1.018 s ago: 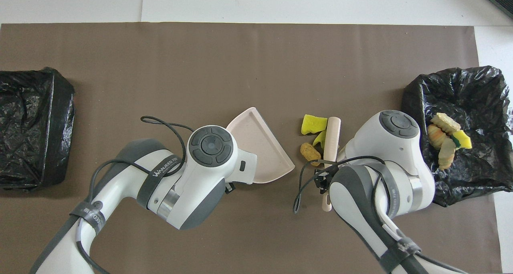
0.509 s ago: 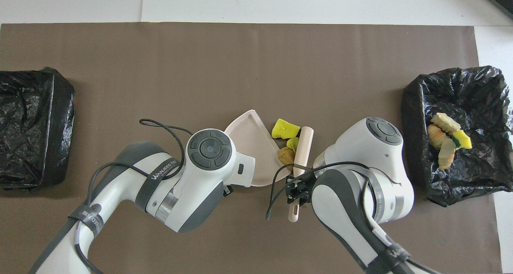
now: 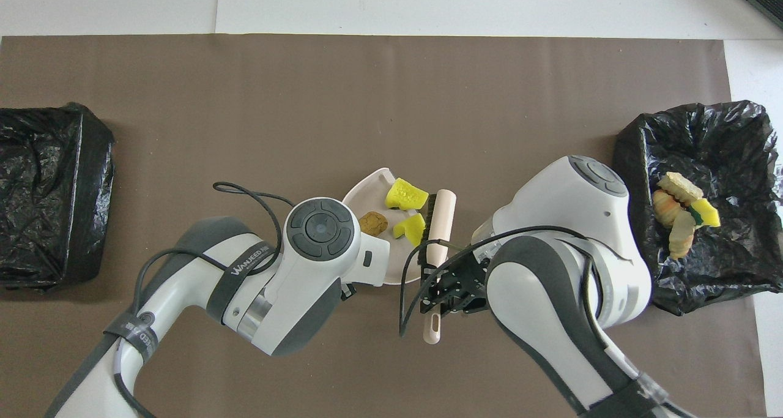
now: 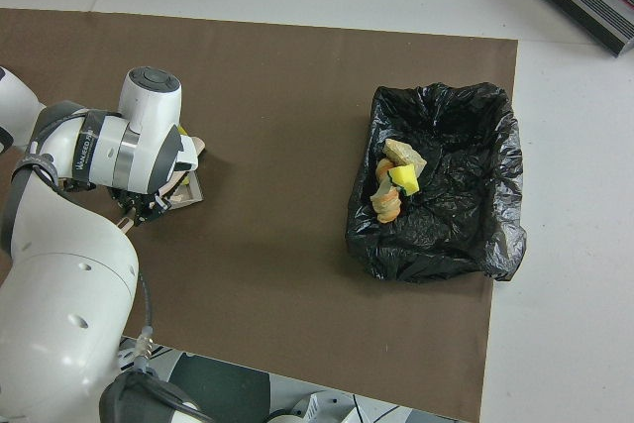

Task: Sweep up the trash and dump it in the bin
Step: 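Sweep the yellow pieces toward the dustpan with the right gripper's brush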

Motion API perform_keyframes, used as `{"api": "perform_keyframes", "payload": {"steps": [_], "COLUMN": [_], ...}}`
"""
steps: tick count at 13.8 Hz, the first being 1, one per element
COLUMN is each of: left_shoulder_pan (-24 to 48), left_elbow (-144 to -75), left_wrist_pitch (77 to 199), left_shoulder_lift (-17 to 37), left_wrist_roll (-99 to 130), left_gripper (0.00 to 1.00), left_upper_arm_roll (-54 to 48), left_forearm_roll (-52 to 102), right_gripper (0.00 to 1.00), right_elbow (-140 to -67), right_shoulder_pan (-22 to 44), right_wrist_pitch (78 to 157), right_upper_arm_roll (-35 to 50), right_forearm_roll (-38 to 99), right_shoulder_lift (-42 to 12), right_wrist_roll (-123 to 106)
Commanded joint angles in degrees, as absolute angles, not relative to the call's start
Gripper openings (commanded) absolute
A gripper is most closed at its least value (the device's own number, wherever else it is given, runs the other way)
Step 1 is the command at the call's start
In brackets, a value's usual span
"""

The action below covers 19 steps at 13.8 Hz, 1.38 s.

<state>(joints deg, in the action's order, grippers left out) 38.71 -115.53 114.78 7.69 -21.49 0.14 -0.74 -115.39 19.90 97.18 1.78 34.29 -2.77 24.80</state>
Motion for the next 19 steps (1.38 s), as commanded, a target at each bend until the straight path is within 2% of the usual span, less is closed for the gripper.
{"api": "perform_keyframes", "payload": {"steps": [1, 4, 8, 11, 13, 19], "left_shoulder_pan": [39.64, 39.64, 39.64, 39.64, 39.64, 39.46], "left_elbow": [-117.6, -117.69, -117.77, -117.86, -117.86, -118.04], "left_wrist_pitch": [115.05, 115.05, 115.14, 115.22, 115.22, 115.58], "left_shoulder_lift": [5.89, 5.89, 5.89, 5.89, 5.8, 5.8], "left_wrist_roll": [-21.8, -21.8, -21.8, -21.88, -21.88, -21.88], "left_gripper": [0.0, 0.0, 0.0, 0.0, 0.0, 0.0], "left_upper_arm_roll": [0.88, 0.88, 0.88, 0.88, 0.88, 0.88], "left_forearm_roll": [-1.58, -1.58, -1.58, -1.58, -1.58, -1.58], "right_gripper": [0.0, 0.0, 0.0, 0.0, 0.0, 0.0], "right_elbow": [-111.89, -112.24, -110.92, -111.53, -111.36, -110.74], "right_shoulder_pan": [17.66, 18.98, 22.84, 25.49, 26.01, 24.7], "right_wrist_pitch": [94.74, 102.36, 110.82, 109.17, 103.21, 98.17], "right_upper_arm_roll": [2.11, 2.29, 2.55, 2.64, 3.25, 3.34], "right_forearm_roll": [25.44, 16.63, 10.2, 11.33, 13.25, 16.79], "right_shoulder_lift": [-3.78, -4.65, -11.68, -12.84, -12.05, -10.11], "right_wrist_roll": [22.44, 13.38, 2.82, 3.51, 4.82, 4.92]}}
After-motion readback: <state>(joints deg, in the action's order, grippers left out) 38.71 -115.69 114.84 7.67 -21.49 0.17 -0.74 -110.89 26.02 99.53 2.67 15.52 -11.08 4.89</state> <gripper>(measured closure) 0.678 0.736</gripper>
